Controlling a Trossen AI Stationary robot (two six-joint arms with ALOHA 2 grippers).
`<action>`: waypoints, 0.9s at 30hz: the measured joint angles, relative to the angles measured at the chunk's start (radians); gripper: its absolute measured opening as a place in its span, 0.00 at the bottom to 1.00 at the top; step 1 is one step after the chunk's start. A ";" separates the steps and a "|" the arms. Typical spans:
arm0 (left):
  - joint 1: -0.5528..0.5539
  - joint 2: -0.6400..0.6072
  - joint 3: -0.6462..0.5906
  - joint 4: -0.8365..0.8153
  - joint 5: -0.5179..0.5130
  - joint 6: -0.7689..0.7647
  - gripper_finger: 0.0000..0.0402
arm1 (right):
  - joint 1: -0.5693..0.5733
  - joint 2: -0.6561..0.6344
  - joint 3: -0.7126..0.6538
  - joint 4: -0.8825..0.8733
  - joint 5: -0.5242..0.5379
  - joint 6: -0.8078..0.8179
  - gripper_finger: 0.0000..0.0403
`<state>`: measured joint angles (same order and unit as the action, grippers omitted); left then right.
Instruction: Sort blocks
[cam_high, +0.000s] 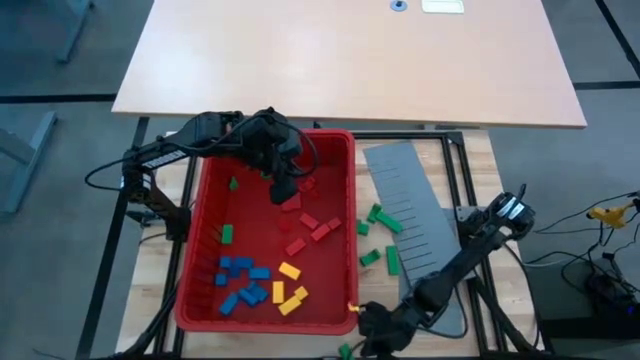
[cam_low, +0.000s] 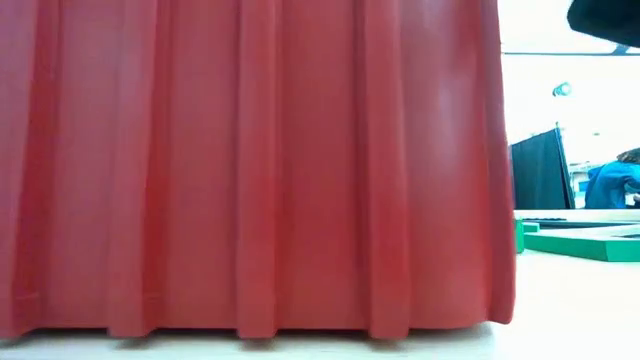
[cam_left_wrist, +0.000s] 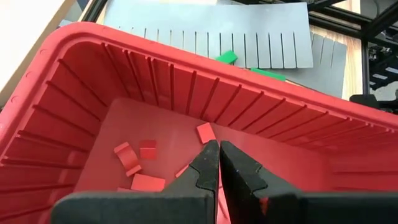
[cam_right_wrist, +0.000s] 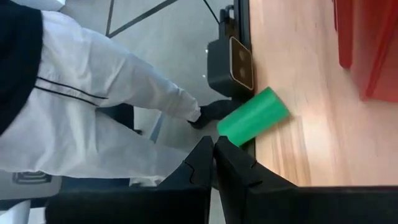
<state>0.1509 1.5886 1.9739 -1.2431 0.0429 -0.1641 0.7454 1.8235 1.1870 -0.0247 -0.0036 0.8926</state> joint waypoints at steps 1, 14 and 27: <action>0.000 0.000 0.000 -0.003 0.000 0.004 0.00 | -0.005 0.000 0.000 0.005 -0.003 -0.009 0.00; 0.002 -0.001 0.000 -0.076 -0.004 0.052 0.00 | -0.030 0.067 0.002 0.119 -0.048 -0.027 0.00; 0.024 -0.017 0.000 -0.122 -0.011 0.074 0.00 | -0.146 0.077 0.020 0.179 -0.076 -0.108 0.00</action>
<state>0.1752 1.5716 1.9739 -1.3654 0.0324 -0.0898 0.5994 1.9003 1.2067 0.1541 -0.0797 0.7842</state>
